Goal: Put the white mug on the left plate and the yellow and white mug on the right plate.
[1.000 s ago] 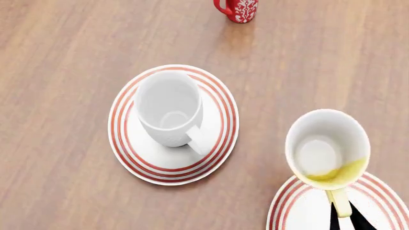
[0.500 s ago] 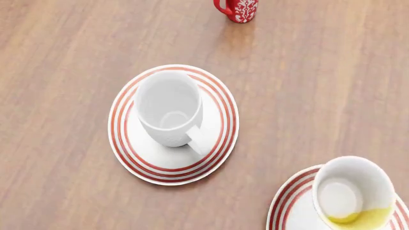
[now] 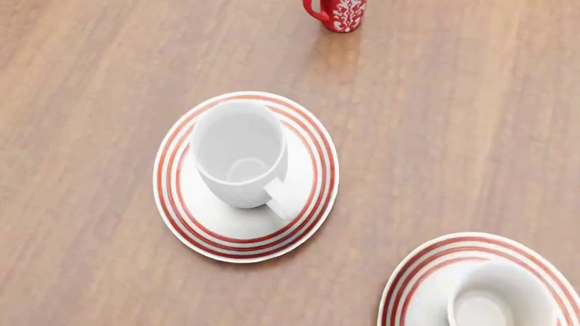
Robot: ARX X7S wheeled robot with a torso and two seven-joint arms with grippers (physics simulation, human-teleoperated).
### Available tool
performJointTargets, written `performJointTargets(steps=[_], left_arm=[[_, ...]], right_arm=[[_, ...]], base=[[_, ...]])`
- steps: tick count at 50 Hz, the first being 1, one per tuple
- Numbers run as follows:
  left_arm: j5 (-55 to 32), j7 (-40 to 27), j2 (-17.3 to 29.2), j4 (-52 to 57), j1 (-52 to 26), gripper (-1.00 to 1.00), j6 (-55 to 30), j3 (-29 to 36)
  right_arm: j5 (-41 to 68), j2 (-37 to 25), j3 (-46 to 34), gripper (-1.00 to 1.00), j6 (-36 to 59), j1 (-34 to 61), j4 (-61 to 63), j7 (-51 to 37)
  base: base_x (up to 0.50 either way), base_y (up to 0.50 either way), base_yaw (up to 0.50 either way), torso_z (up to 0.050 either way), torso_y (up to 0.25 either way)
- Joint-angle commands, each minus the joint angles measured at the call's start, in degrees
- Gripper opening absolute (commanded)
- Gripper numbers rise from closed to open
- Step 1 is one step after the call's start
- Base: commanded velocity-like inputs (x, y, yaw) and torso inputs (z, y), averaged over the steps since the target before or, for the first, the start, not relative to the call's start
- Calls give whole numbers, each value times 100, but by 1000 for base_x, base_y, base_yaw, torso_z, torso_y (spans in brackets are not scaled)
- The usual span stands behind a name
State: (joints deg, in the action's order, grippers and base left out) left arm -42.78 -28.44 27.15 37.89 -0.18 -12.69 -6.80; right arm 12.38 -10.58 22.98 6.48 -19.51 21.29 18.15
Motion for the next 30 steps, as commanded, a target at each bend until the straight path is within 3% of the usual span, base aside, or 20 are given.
performJointTargets(steps=[1,30], left_arm=[[-4,2,8,-14,26,100,27,-10],[-62,-57,64,-12,22,100,13,-41]], right_arm=[[-6,-18,-47,-100,-132,1,-165,1],[-24,-58,-218,-100,-265,152,-613,-78]], base=[[0,0,0,0,0],[0,0,0,0,0]])
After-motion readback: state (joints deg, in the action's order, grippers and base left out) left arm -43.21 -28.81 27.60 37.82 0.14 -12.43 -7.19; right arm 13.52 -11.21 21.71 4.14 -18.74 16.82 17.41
